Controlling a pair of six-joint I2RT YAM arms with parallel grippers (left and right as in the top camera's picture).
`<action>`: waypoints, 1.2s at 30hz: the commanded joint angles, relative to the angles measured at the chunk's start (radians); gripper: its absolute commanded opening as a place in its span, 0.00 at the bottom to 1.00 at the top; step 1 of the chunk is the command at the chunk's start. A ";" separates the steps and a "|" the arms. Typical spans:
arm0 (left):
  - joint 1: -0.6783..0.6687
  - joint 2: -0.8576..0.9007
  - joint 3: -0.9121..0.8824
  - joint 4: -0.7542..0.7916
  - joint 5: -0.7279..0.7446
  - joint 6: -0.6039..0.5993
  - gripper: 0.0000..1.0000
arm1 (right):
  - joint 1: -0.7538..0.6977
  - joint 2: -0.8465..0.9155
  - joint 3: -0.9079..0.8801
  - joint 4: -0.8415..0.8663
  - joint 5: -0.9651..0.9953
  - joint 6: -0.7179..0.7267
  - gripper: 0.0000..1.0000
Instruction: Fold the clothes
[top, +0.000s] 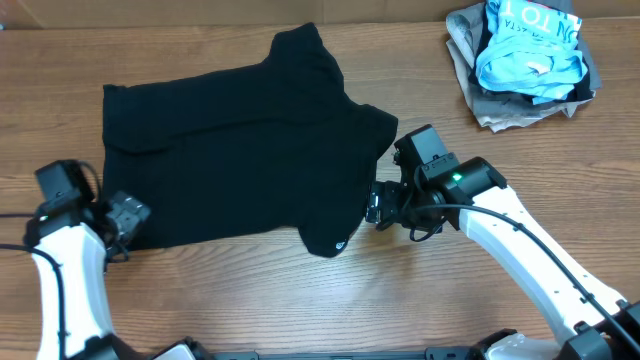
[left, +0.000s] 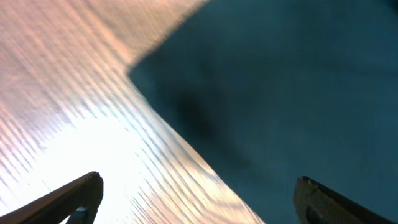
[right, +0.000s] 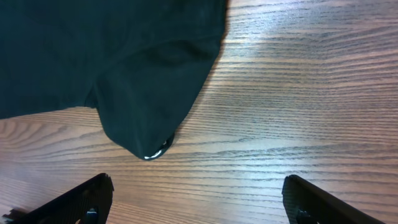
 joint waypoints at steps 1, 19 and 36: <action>0.065 0.060 -0.011 0.017 -0.010 -0.029 0.96 | 0.006 0.012 -0.008 0.011 0.010 0.012 0.90; 0.095 0.333 -0.011 0.184 0.036 -0.107 0.80 | 0.007 0.013 -0.022 0.007 0.010 0.027 0.91; 0.092 0.346 -0.011 0.188 0.078 -0.103 0.04 | 0.139 0.027 -0.243 0.342 0.009 -0.013 0.82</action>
